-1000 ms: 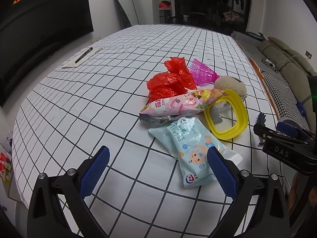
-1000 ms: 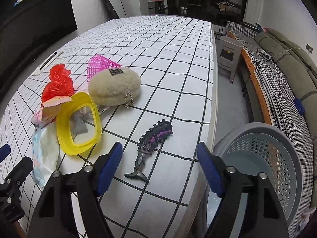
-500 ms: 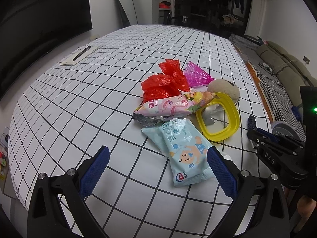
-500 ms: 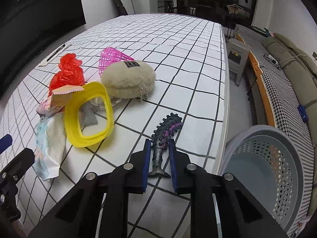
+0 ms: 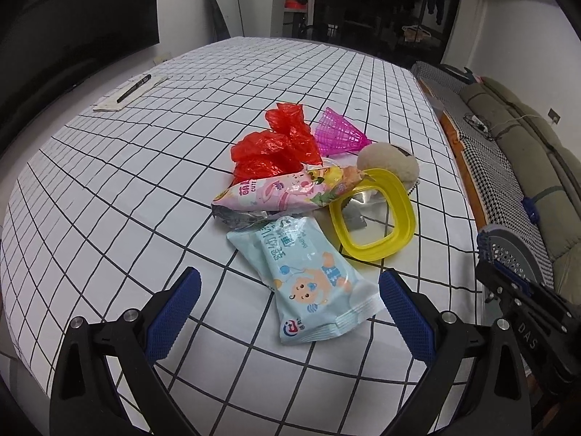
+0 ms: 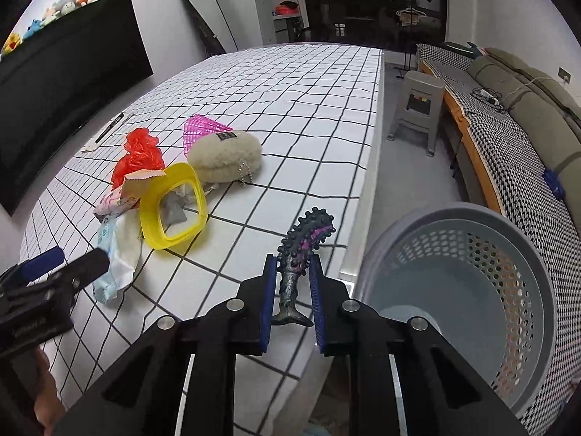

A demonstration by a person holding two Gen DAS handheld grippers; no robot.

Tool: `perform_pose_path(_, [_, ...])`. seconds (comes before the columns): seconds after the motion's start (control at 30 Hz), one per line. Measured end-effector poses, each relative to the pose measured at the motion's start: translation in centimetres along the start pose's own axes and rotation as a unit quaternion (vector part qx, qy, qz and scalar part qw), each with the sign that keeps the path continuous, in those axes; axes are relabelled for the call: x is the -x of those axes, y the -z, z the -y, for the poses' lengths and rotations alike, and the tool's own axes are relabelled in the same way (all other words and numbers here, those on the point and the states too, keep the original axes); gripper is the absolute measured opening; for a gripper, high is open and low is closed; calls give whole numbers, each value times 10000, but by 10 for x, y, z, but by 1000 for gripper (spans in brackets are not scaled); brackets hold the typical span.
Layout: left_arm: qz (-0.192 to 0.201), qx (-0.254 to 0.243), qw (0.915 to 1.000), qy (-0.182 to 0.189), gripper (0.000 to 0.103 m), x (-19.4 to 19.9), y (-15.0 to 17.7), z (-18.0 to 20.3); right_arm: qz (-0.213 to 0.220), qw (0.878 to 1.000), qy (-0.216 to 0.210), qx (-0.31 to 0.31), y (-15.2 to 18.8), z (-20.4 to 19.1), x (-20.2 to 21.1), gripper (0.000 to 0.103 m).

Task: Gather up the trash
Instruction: 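Grasp the blue wipes packet with the left tool while the right tool holds the fish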

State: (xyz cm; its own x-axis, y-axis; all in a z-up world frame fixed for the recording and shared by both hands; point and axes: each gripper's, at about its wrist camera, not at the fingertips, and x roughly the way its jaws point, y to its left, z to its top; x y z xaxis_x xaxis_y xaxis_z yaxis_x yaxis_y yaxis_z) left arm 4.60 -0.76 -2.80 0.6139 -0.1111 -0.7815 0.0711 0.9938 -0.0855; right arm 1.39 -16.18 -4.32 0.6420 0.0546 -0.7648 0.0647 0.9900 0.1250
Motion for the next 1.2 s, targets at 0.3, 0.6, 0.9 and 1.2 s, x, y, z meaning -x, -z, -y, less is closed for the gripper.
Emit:
perform_pose_path(0.3, [-209,96,9987,-464,97,-33,-9,2,-41,9999,-110,-105,6,10,0,18])
perform_pose_path(0.6, [-209,124,9984,-512,67,-41,-7,-11,-97,9997,-195,-74,8,7,-3,18])
perform_pose_path(0.9, [-78,123,9997,-194,57,-26,-5,-17,-48,9998,-170,-53,10,0,3,18])
perform_pose_path(1.2, [361,141,9992,-72,57,13,-10,-18,71,9999,-149,-45,15,-2,18,18])
